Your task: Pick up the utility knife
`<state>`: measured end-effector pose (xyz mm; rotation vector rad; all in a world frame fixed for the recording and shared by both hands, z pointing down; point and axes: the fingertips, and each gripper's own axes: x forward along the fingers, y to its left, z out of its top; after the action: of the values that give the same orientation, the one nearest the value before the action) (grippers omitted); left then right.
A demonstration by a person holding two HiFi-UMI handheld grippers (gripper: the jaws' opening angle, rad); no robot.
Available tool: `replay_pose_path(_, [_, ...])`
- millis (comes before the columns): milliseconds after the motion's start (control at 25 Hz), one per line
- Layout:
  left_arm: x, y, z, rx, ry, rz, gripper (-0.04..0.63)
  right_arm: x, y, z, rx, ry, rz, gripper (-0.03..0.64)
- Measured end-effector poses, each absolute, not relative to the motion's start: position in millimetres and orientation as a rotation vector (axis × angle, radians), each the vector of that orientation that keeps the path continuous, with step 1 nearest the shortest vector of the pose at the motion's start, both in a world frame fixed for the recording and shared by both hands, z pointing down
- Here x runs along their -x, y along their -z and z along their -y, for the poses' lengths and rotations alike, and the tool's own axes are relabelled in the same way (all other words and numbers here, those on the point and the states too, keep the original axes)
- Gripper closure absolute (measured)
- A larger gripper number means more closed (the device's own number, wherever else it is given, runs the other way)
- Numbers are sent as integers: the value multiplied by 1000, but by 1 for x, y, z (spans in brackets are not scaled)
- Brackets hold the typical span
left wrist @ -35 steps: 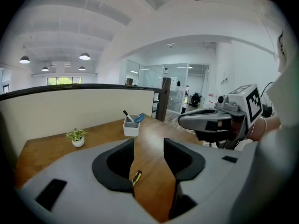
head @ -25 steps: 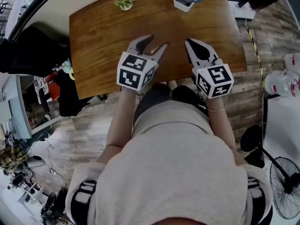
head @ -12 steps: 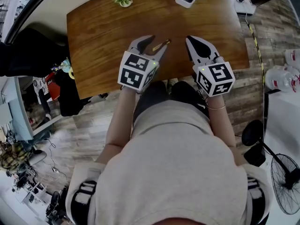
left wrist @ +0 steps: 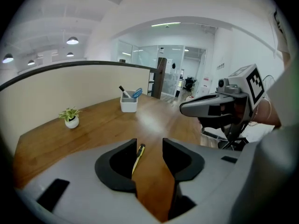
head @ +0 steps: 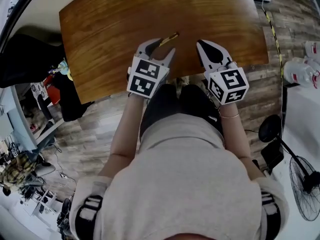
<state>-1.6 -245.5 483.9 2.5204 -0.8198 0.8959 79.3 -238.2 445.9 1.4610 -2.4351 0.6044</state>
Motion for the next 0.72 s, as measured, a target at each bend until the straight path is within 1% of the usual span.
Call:
replay_pose_path(360, [-1,-525,256,-2510,-1011,774,411,-76,-492,232,-1416,-726,2384,607])
replay_pose_path(600, [-7,-559,268,-2502,-1134,726,414,-72,-517,243,-1365,-732,2374,607])
replay_pose_path(720, [-12,-572,272,-2524,-1206,682,439,-72,-523,246,-1374,-741,2373,607])
